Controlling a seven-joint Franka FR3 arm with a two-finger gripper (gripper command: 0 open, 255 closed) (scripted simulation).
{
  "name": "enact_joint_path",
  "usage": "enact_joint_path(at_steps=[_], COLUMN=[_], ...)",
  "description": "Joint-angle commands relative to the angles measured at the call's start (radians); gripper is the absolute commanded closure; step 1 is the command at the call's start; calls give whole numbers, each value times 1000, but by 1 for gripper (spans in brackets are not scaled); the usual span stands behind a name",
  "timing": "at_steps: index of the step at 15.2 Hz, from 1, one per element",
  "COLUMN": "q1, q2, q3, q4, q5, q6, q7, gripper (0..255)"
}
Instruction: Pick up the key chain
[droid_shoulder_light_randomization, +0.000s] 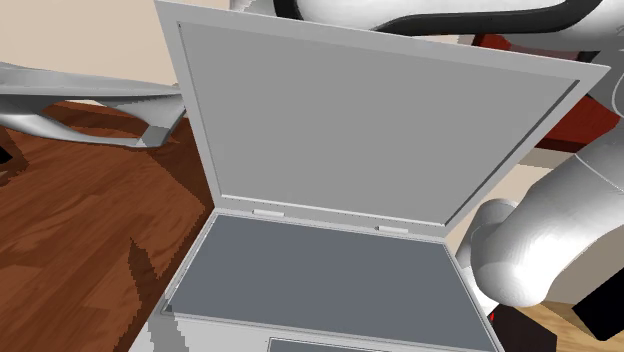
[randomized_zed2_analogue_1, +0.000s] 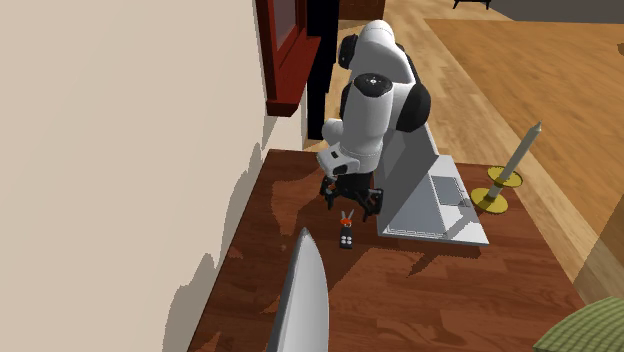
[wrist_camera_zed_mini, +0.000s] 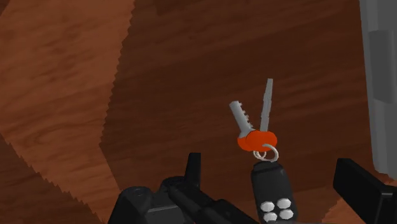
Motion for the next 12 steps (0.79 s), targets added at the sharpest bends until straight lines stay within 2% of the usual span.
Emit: enact_joint_path(at_steps=[1,4,6,7,12], q1=[1,3,3,2,3], q2=[1,0,0,1,0], q3=[2,5,5,5,5], q4=[-24,-73,-73,-71,-72], q5=[0,2,2,2,2], q6=[26,74,74,73,73], q7=[0,0,0,0,0], gripper=[0,0,0,255,255])
